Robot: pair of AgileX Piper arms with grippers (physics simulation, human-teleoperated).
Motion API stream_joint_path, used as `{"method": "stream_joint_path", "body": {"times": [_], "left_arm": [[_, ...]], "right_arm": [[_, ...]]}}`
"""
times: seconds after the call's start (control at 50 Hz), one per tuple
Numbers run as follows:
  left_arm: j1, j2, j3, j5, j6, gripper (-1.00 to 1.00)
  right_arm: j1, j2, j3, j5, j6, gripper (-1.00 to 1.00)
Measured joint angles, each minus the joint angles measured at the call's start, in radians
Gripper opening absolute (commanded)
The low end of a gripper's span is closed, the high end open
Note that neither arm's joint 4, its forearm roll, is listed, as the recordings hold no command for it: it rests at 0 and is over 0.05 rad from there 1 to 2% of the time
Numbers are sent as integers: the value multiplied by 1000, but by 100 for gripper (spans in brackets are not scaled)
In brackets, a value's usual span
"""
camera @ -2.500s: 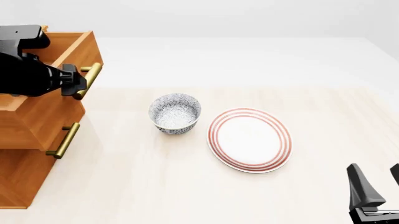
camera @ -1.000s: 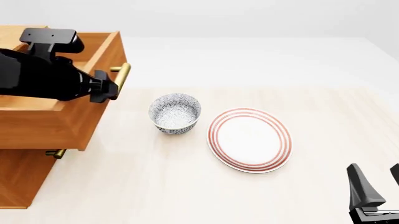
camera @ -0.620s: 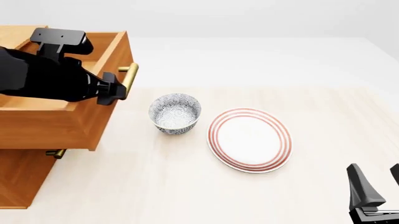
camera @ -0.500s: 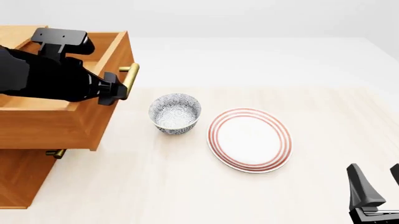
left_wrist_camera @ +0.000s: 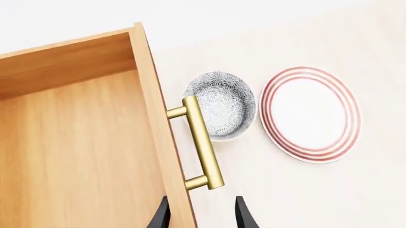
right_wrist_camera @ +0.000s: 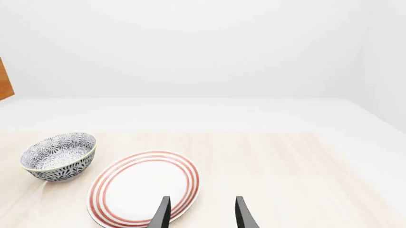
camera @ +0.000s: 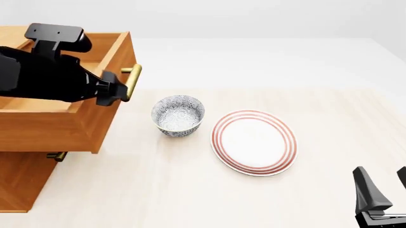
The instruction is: Open the top drawer of the cabinet.
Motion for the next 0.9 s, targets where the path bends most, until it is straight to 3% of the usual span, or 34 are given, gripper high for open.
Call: {"method": "stream_joint_path", "body": {"times": [0.9], "left_arm": [[24,-145,-54,96,81,100]], "right_arm": [[0,0,0,0,0,100]]}}
